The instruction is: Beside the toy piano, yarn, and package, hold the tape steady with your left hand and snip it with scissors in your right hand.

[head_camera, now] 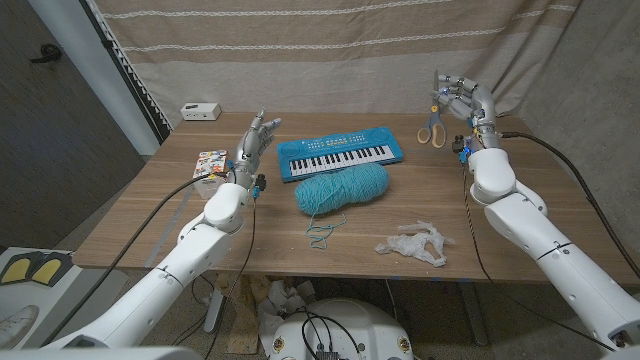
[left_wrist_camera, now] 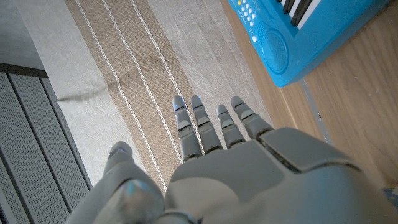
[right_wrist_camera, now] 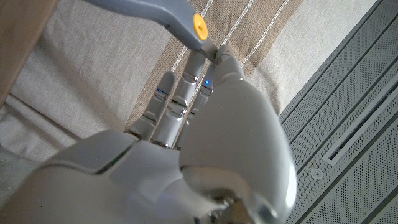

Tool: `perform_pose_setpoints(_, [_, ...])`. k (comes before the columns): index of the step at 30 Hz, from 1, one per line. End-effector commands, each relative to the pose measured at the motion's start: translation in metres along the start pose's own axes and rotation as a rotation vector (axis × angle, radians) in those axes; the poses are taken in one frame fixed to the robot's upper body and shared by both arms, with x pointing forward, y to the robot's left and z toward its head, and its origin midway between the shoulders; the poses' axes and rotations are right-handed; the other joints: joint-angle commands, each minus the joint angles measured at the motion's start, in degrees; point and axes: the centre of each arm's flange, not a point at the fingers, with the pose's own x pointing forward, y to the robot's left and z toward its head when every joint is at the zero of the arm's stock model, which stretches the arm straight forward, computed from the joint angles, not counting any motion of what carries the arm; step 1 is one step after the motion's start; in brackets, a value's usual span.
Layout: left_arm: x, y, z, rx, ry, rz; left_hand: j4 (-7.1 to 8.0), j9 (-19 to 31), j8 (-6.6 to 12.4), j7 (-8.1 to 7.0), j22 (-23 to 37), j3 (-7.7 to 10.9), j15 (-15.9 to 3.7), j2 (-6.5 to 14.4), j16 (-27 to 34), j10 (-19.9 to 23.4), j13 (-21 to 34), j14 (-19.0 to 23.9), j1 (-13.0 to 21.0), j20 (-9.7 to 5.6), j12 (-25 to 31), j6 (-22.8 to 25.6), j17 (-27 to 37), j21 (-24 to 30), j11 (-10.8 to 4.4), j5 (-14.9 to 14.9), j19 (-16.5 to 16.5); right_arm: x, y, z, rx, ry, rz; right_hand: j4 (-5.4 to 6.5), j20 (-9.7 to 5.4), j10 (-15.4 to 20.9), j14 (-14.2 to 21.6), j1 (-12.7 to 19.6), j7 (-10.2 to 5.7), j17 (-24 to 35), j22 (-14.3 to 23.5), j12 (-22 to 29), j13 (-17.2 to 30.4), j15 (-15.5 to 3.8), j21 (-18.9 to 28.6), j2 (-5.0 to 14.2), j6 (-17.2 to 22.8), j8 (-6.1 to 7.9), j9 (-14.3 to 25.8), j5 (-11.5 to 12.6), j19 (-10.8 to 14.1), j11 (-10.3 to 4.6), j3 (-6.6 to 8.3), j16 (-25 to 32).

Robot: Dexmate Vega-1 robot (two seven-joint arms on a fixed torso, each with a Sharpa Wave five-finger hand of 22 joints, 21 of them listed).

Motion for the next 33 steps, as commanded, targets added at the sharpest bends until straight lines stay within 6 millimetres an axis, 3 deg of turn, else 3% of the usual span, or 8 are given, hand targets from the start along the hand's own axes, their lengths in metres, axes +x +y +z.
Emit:
perform_pose_setpoints(1, [0.002, -0.006, 0.016, 0.08, -0.02, -0.037, 0.29, 0.1, 0.02, 0.22, 0.1, -0.1, -3.35, 0.0, 0.0, 0.0, 0.3, -0.2, -0.4, -0.35, 0.0, 0.3, 0.3, 0.1, -0.12, 0.5, 0.1, 0.002, 0.011, 0.002, 0.017, 0.012, -0.027, 0.02, -9.17, 0.2, 0.1, 1.8, -0.32, -0.1, 0.1, 0.4, 0.3, -5.01, 0.6, 1.42, 0.4, -0.29, 0.2, 0.3, -0.4, -0.19, 0.14, -0.2])
perform_pose_setpoints(19, [0.002, -0.019, 0.024, 0.102, -0.041, -0.065, -1.11, 0.1, -0.03, 0.07, 0.0, 1.34, -3.18, 1.2, 0.0, -1.0, 0.3, -0.4, 2.4, -0.78, -0.3, -0.1, 0.1, -0.1, 0.23, 0.5, -0.3, 0.005, 0.02, 0.004, 0.033, 0.034, -0.091, -0.12, -9.08, 0.3, 0.4, 2.0, -0.16, -0.8, 0.0, 0.6, 0.1, -5.02, 1.4, 1.34, 0.5, -0.64, 0.2, 0.4, -0.8, 0.0, 0.18, -0.6])
perform_pose_setpoints(25, [0.004, -0.025, 0.03, 0.126, -0.062, -0.079, -2.77, 0.1, 0.06, -1.49, -0.1, 2.84, -3.55, 1.7, -0.4, -4.1, 0.3, -2.1, 5.7, -0.88, -1.0, -0.1, 0.1, -0.3, -0.44, 0.2, -1.0, 0.003, 0.023, 0.002, 0.076, 0.026, -0.11, -0.18, -9.06, 0.5, 0.7, 2.0, 0.03, -0.9, 0.0, 0.6, -0.1, -5.01, 1.7, 1.27, 0.8, -0.67, 0.2, 0.4, -0.8, 0.09, 0.18, -0.6])
perform_pose_setpoints(28, [0.005, -0.03, 0.034, 0.142, -0.084, -0.082, -3.46, 0.1, 0.4, -1.18, -0.1, 3.68, -5.78, 1.8, -0.5, -4.7, 0.3, -3.0, 7.7, -3.03, -0.7, 0.9, 0.0, -0.3, -0.49, -0.1, -1.4, 0.004, 0.026, 0.002, 0.089, 0.02, -0.113, -0.14, -9.08, 0.5, 0.9, 1.9, -0.03, -1.0, 0.0, 0.6, -0.2, -5.01, 1.9, 1.24, 1.0, -0.66, 0.2, 0.4, -0.9, -0.08, 0.14, -0.6])
perform_pose_setpoints(33, [0.007, -0.036, 0.039, 0.167, -0.116, -0.091, -3.75, 0.1, 0.54, -0.99, -0.1, 4.09, -6.24, 1.7, -0.6, -5.4, 0.3, -3.7, 8.7, -3.36, -0.8, 1.4, 0.0, -0.4, -0.82, -0.3, -1.6, 0.004, 0.028, 0.002, 0.101, 0.032, -0.118, -0.11, -9.09, 0.6, 1.0, 1.9, -0.07, -1.1, 0.0, 0.5, -0.3, -5.01, 2.0, 1.25, 1.1, -0.68, 0.2, 0.4, -1.0, -0.13, 0.13, -0.7])
